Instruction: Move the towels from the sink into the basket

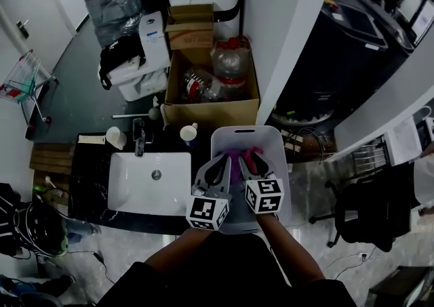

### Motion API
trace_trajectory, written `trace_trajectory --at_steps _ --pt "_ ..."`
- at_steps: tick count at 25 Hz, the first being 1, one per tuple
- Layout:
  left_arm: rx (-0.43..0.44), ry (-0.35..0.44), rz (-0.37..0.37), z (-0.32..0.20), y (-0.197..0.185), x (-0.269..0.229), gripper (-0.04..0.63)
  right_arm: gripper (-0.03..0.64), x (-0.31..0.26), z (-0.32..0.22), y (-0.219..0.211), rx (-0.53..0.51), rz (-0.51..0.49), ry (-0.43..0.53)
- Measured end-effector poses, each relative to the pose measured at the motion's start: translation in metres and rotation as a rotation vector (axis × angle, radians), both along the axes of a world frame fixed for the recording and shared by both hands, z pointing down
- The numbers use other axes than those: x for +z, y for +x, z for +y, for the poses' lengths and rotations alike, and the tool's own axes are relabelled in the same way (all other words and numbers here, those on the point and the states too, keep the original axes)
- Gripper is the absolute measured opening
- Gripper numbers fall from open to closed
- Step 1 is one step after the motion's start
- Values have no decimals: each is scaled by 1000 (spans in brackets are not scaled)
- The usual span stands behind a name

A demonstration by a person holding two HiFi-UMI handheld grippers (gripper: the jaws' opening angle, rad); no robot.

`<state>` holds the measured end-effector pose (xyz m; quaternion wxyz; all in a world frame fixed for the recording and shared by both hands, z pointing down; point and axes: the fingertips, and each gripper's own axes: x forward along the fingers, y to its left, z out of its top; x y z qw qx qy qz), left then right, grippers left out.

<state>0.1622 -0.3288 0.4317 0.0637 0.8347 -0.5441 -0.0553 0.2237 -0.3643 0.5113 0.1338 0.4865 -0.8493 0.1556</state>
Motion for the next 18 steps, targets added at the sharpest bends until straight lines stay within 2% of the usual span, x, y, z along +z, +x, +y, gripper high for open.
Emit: trace_trajectory --at_steps 2,6,9,18 --pt "2 9 -8 3 1 -1 3 154 -10 8 2 9 -33 14" --pt "13 13 -9 6 5 -5 3 80 -31 19 8 33 -52 86" --pt "12 16 -13 9 5 -6 3 27 -41 29 7 12 -63 121" --pt "6 30 -33 14 9 -8 3 18 -65 44 6 14 -60 224"
